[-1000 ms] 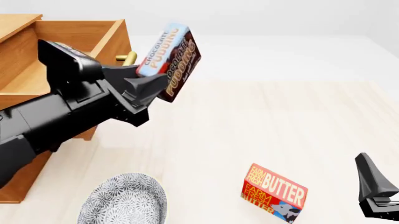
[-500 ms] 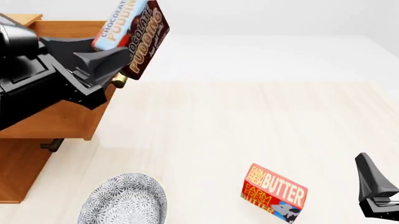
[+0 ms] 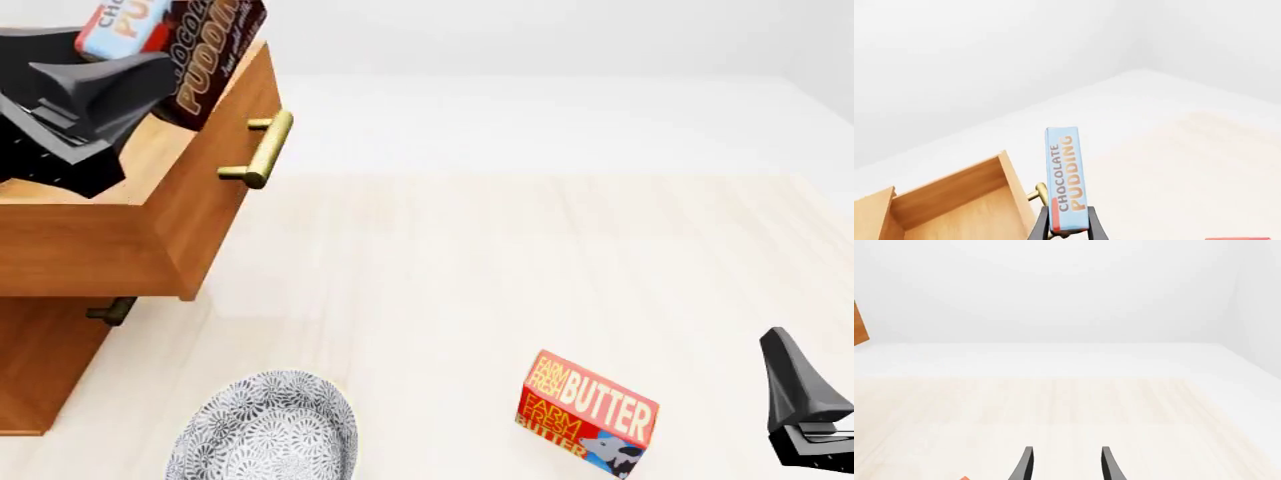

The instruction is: Put the chocolate pudding in the top drawer of the cabinet and close it.

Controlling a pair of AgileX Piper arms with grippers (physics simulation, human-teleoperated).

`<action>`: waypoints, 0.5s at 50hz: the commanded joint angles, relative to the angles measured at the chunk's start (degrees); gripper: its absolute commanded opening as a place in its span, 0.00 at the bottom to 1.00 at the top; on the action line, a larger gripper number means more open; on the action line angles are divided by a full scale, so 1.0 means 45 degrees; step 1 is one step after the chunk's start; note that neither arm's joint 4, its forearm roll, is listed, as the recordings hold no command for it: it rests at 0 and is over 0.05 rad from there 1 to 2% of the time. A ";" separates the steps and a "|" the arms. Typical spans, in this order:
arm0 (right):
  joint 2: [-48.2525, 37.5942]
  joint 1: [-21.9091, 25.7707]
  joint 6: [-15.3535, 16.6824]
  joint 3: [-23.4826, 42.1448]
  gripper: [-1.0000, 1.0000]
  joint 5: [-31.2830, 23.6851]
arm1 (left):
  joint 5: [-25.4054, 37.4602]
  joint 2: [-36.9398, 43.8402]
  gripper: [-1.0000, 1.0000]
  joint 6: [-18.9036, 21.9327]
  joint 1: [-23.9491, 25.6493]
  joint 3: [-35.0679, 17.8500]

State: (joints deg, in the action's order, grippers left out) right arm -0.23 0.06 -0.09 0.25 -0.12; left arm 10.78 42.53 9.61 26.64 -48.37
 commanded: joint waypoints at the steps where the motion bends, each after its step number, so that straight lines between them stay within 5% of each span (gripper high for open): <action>1: 0.0000 0.0000 0.0001 0.0000 1.00 0.0000 | 0.0426 -0.0068 0.00 0.0566 -0.0959 -0.0341; 25: 0.0000 0.0001 0.0001 0.0000 1.00 0.0000 | 0.1335 0.0816 0.00 0.0918 -0.2684 -0.1175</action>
State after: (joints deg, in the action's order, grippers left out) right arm -0.23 0.06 -0.09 0.25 -0.12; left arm 14.64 44.96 12.32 17.91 -51.97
